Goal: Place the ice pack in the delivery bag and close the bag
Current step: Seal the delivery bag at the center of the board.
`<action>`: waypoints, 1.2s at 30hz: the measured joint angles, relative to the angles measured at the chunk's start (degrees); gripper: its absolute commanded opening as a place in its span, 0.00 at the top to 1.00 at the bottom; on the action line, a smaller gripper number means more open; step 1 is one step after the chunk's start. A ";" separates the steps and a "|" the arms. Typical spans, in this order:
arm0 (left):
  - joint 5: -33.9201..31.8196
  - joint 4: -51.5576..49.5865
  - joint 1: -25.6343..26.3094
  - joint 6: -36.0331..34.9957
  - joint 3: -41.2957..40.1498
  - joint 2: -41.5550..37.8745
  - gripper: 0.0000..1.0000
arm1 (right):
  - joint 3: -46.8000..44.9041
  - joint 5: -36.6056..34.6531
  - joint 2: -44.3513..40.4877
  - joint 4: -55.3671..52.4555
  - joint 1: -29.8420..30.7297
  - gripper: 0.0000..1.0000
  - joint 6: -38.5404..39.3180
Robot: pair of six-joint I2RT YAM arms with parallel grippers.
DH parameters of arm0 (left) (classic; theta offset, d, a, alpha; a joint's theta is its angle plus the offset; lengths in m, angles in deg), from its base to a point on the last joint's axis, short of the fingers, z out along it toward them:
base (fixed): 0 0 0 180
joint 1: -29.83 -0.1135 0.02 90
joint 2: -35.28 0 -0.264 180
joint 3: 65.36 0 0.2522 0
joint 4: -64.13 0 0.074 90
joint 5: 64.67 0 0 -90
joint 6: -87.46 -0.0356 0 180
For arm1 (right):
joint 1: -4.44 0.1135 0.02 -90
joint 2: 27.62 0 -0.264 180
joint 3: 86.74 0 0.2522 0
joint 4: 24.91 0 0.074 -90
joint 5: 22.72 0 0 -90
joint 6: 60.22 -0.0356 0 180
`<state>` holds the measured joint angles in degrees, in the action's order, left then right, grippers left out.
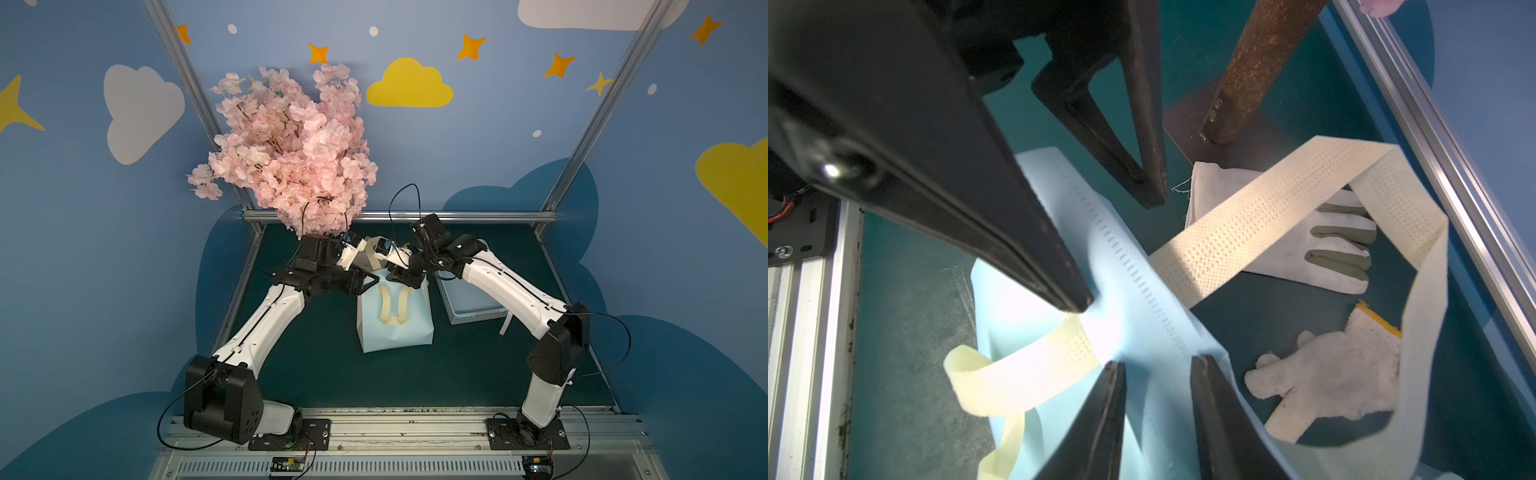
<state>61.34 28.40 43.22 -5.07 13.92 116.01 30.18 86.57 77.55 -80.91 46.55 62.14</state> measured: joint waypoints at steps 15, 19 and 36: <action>3.08 1.40 -0.04 -0.26 -0.17 1.16 0.87 | -1.25 -3.04 -5.95 0.85 -1.64 0.14 -2.25; 3.67 1.95 -0.07 -0.50 -0.48 1.16 0.90 | -8.41 -1.66 -16.24 2.58 -6.38 0.08 -4.13; 4.72 3.26 -0.04 -3.28 -1.68 0.57 0.96 | -39.63 21.94 -22.21 27.91 -20.02 0.02 -18.43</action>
<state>66.06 31.65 43.17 -8.34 12.23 116.58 -9.45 108.51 55.34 -53.00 26.53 43.72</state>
